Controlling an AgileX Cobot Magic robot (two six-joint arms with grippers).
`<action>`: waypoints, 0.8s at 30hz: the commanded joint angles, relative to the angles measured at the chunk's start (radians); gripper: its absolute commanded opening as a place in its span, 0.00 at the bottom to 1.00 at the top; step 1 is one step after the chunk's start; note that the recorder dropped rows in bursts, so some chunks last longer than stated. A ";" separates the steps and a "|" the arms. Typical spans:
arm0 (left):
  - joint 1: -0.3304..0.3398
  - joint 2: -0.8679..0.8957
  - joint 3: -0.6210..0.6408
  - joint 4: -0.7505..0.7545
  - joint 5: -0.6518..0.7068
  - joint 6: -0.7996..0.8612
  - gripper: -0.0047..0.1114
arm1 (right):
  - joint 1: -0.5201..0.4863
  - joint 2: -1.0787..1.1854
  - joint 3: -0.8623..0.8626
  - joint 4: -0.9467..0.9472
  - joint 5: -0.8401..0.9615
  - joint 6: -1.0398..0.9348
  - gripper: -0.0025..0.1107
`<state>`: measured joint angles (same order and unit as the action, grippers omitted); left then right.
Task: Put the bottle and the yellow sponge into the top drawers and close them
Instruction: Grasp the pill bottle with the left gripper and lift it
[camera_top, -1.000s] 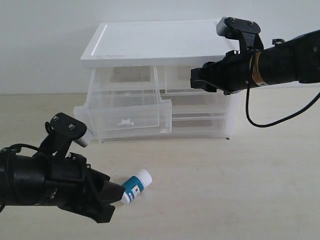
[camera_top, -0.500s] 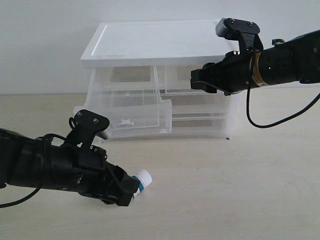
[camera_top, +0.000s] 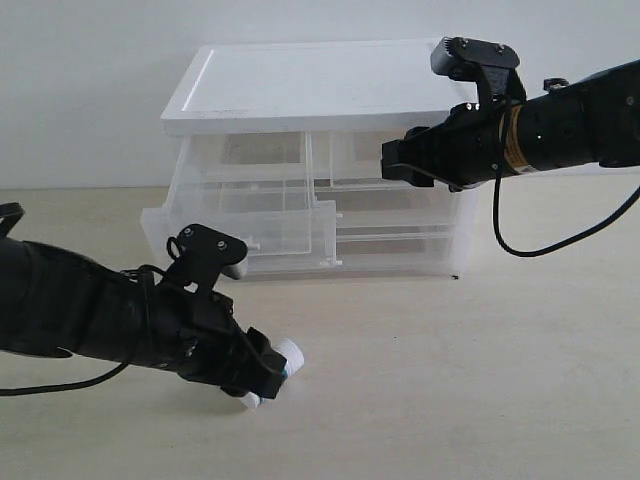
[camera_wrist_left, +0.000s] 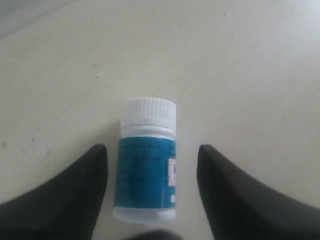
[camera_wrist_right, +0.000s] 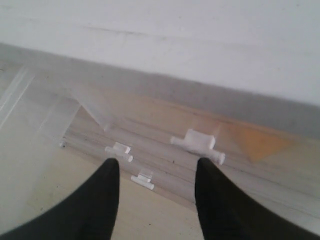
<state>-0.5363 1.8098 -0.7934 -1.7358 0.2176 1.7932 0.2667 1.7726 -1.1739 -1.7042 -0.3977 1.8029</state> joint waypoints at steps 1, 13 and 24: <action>-0.007 0.035 -0.022 -0.009 -0.009 0.009 0.49 | -0.006 -0.006 -0.002 -0.007 -0.002 -0.003 0.40; -0.008 0.053 -0.026 -0.009 -0.005 -0.007 0.43 | -0.006 -0.006 -0.002 -0.007 -0.005 -0.003 0.40; -0.008 0.138 -0.020 -0.009 -0.002 -0.007 0.43 | -0.006 -0.006 -0.002 -0.007 -0.005 -0.002 0.40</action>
<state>-0.5363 1.9274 -0.8156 -1.7358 0.2195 1.7933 0.2667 1.7726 -1.1739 -1.7042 -0.3982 1.8029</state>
